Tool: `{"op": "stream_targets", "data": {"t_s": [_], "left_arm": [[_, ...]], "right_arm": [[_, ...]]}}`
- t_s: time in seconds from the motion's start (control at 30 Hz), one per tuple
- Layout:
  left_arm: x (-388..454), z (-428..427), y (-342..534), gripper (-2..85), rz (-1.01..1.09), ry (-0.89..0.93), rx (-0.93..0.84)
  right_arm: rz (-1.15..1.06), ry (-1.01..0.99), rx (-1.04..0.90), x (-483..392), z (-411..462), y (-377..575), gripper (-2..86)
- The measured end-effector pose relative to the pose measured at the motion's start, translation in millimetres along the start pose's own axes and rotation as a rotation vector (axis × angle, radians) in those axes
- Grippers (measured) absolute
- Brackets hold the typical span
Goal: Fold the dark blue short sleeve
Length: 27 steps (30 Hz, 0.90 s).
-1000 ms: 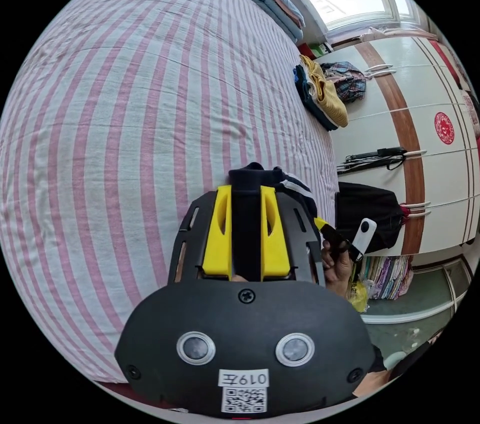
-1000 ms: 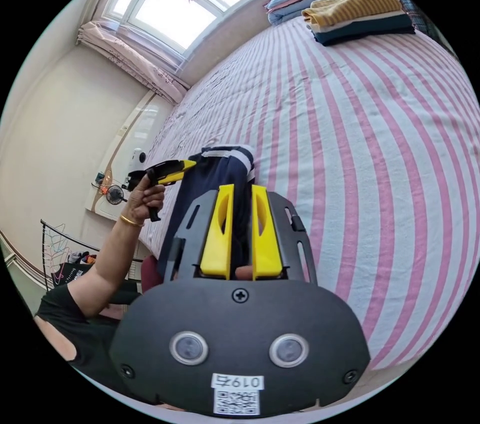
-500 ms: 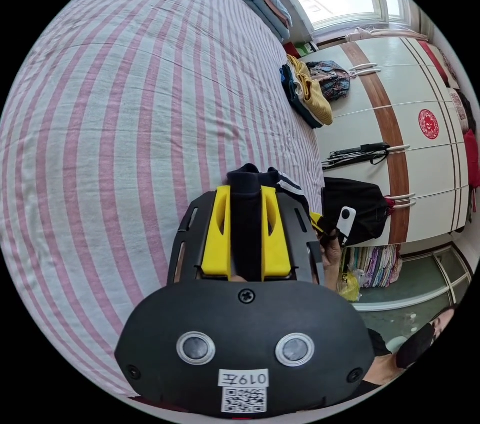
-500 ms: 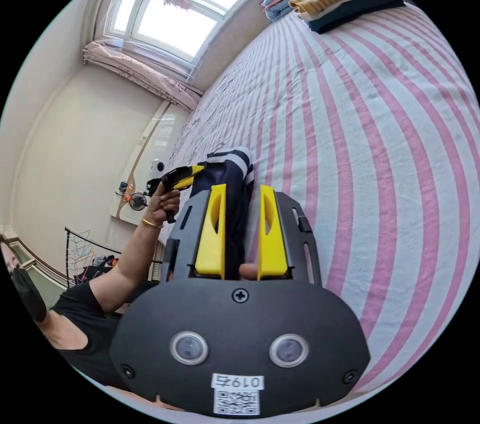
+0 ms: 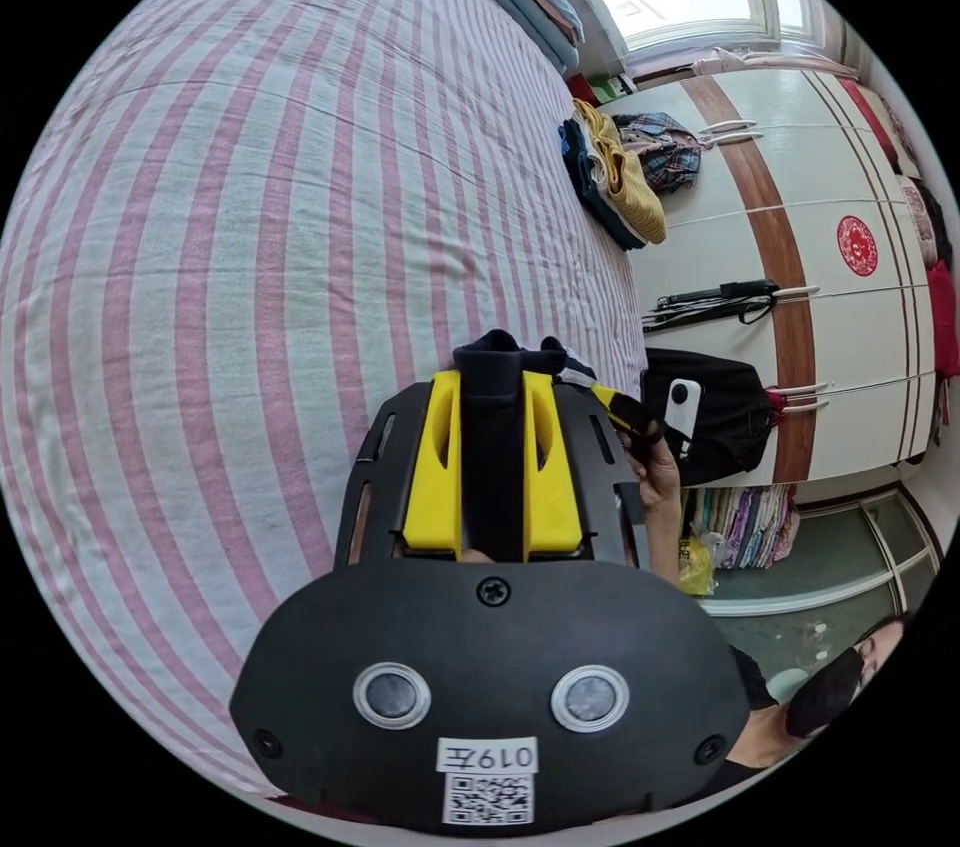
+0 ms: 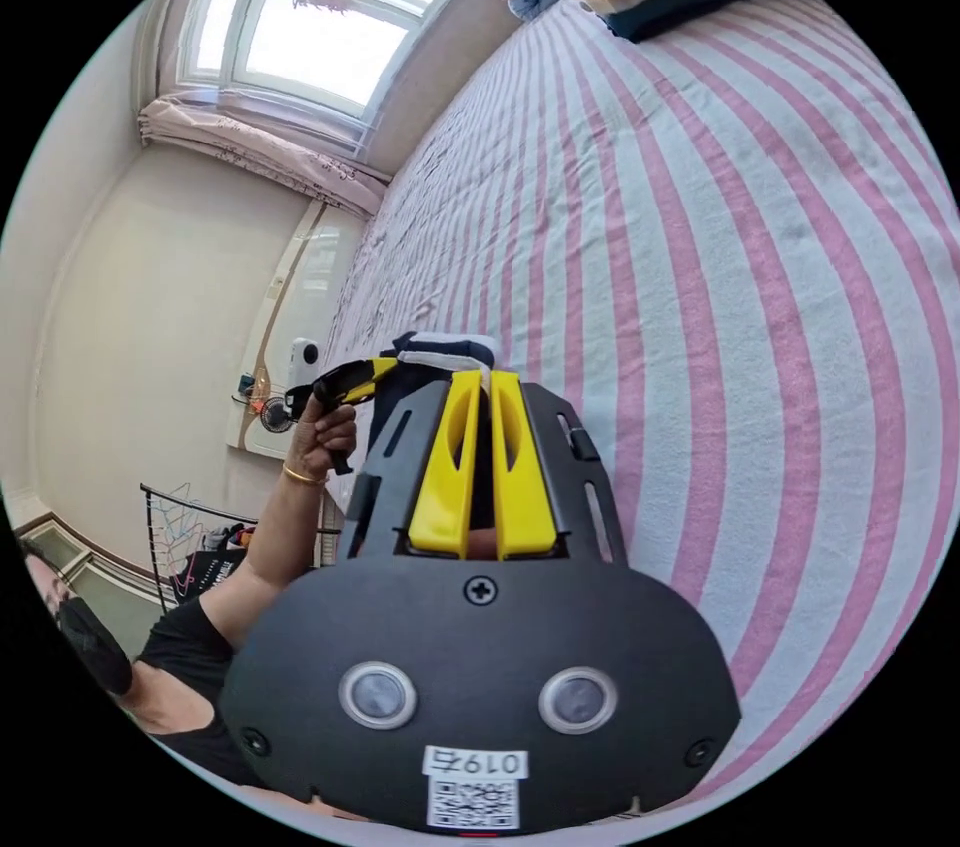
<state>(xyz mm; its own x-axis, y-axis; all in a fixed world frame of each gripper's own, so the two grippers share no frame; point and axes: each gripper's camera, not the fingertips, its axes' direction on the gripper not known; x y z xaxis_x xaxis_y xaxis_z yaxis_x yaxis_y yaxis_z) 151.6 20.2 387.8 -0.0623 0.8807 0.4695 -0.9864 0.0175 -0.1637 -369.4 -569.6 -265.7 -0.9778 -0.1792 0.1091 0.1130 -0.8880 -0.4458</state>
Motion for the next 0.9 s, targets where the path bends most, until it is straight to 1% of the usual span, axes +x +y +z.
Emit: {"op": "stream_targets", "data": {"t_s": [0.1, 0.2, 0.27, 0.3, 0.33, 0.37, 0.4, 0.43, 0.47, 0.5, 0.53, 0.57, 0.67, 0.73, 0.77, 0.83, 0.87, 0.9], "left_arm": [[1, -10, 9, 8.6, 0.001, 0.024, 0.038], [9, -26, 20, 8.6, 0.026, 0.002, 0.069], [32, -41, 35, 8.4, 0.101, -0.107, 0.114], [40, -45, 40, 8.3, 0.132, -0.147, 0.127], [61, -50, 56, 8.2, 0.212, -0.234, 0.148], [82, -52, 78, 8.2, 0.301, -0.319, 0.159], [92, -52, 91, 8.2, 0.342, -0.362, 0.161], [107, -51, 120, 8.2, 0.397, -0.442, 0.171], [115, -53, 152, 8.2, 0.415, -0.488, 0.2], [116, -55, 168, 8.3, 0.411, -0.485, 0.215], [112, -59, 198, 8.5, 0.381, -0.432, 0.225], [102, -62, 226, 8.9, 0.326, -0.338, 0.225], [78, -58, 290, 10.2, 0.187, -0.141, 0.206], [72, -54, 319, 10.9, 0.14, -0.101, 0.214], [71, -53, 334, 11.4, 0.122, -0.103, 0.235], [69, -48, 347, 11.7, 0.097, -0.101, 0.231], [67, -43, 351, 11.9, 0.075, -0.064, 0.213], [66, -40, 353, 12.0, 0.069, -0.039, 0.207]], "right_arm": [[0.012, -0.046, 0.015, 5, 2, 11, 2.7], [-0.074, -0.014, 0.048, -14, -5, 25, 5.6], [-0.17, 0.067, 0.076, -38, -12, 37, 7.5], [-0.246, 0.141, 0.093, -58, -17, 49, 8.5], [-0.337, 0.208, 0.112, -81, -20, 66, 9.3], [-0.382, 0.236, 0.121, -93, -20, 76, 9.6], [-0.469, 0.279, 0.132, -115, -20, 100, 10.2], [-0.541, 0.302, 0.132, -133, -20, 126, 10.7], [-0.569, 0.309, 0.132, -141, -20, 140, 10.8], [-0.606, 0.31, 0.14, -151, -21, 169, 11.1], [-0.612, 0.303, 0.158, -157, -25, 198, 11.2], [-0.61, 0.298, 0.163, -158, -27, 212, 11.2], [-0.554, 0.312, 0.194, -163, -29, 275, 11.1], [-0.579, 0.397, 0.178, -175, -11, 322, 11.1], [-0.611, 0.434, 0.179, -181, -4, 334, 11.1], [-0.801, 0.62, 0.187, -203, 29, 383, 11.5], [-0.851, 0.654, 0.187, -210, 36, 394, 11.7], [-0.965, 0.727, 0.192, -223, 50, 415, 12.6]]}}
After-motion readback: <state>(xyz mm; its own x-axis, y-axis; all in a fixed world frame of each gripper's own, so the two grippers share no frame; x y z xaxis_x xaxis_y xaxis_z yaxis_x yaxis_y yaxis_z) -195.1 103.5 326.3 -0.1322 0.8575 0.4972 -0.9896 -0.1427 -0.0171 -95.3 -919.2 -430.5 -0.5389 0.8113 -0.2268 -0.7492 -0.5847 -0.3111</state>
